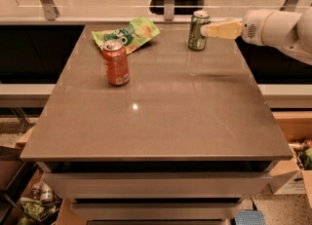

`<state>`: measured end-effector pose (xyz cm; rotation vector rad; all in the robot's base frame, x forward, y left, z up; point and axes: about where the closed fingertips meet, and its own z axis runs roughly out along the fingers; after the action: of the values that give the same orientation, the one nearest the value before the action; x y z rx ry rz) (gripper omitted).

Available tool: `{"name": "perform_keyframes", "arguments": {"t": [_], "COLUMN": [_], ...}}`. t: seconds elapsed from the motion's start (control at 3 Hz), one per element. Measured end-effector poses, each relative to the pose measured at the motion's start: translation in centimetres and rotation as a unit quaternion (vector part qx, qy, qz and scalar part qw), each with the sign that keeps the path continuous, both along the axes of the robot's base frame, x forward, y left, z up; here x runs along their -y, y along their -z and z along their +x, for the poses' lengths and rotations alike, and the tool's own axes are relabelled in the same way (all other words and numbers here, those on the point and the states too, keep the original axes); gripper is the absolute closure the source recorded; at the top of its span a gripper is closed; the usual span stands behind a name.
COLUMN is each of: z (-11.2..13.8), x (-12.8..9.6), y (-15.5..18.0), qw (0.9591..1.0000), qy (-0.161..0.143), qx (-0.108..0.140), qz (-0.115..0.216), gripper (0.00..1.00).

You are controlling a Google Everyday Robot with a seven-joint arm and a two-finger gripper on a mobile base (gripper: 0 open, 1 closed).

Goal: Pick green can

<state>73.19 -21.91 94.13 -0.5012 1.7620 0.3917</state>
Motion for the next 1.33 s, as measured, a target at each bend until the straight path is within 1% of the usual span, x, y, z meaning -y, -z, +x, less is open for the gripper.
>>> {"name": "perform_keyframes", "arguments": {"t": [0.33,0.67,1.0,1.33], "z": [1.7,3.3,4.7,5.9], "x": [-0.9,-1.5,-2.1,-3.1], "y": [0.5,0.6,0.5,1.4], "qw": [0.9998,0.9989,0.9965,0.9932], "qy": [-0.016,-0.033,-0.056,-0.082], "qx": [0.007,0.023,0.053,0.079], "qz": [0.01,0.023,0.03,0.023], "gripper": [0.0,0.0,0.0,0.0]}}
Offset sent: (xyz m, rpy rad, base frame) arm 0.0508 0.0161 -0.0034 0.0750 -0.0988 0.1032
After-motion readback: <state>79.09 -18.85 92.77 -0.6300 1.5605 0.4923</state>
